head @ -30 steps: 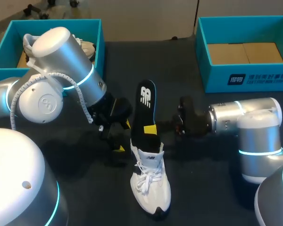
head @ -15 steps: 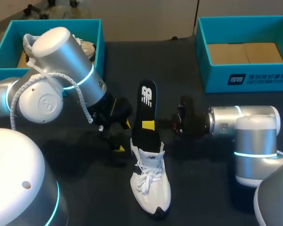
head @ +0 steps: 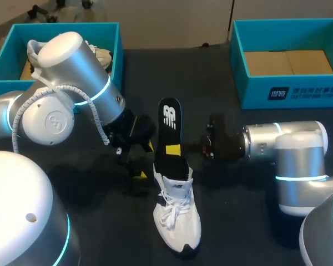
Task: Take the shoe out of the shoebox, open the shoe tongue, remove and reinsert the insole, then place the shoe into the shoebox
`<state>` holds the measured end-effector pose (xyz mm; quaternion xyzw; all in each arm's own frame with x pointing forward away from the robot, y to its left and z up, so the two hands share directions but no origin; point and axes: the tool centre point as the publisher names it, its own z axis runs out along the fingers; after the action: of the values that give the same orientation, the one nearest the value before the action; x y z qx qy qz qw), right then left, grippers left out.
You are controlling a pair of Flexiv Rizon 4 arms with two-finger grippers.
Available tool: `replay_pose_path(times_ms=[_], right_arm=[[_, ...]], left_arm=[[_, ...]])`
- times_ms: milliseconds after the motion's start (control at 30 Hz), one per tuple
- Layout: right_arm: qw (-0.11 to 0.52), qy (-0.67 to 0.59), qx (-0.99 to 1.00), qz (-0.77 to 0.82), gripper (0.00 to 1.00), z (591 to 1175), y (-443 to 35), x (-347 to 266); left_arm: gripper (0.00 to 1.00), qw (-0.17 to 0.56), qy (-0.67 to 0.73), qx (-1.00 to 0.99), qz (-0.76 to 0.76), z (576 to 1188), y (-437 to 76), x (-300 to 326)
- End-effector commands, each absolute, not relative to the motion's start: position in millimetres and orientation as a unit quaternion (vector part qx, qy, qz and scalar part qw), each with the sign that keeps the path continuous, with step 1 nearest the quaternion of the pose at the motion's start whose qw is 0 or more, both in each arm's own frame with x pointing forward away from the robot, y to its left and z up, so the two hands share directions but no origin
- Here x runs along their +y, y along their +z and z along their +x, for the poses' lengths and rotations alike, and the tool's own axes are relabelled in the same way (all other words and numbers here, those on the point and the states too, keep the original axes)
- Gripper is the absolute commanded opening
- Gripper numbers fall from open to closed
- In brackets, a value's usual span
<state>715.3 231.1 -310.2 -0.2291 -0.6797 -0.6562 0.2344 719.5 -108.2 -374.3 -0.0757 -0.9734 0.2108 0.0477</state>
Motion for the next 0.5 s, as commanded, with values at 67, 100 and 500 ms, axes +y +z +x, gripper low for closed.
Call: replay_pose_path(times_ms=[67, 100, 500], right_arm=[[0.246, -0.646, -0.686, -0.229, 0.00, 714.0, -317.7, 232.3], [0.246, -0.645, -0.686, -0.230, 0.00, 713.6, -318.4, 232.0], [0.268, -0.627, -0.692, -0.237, 0.00, 699.8, -332.6, 231.3]], left_arm=[[1.00, 0.047, 0.209, -0.974, -0.075, 718.6, -373.9, -108.4], [1.00, 0.047, 0.209, -0.974, -0.075, 718.6, -373.9, -108.4], [1.00, 0.047, 0.209, -0.974, -0.075, 718.6, -373.9, -108.4]])
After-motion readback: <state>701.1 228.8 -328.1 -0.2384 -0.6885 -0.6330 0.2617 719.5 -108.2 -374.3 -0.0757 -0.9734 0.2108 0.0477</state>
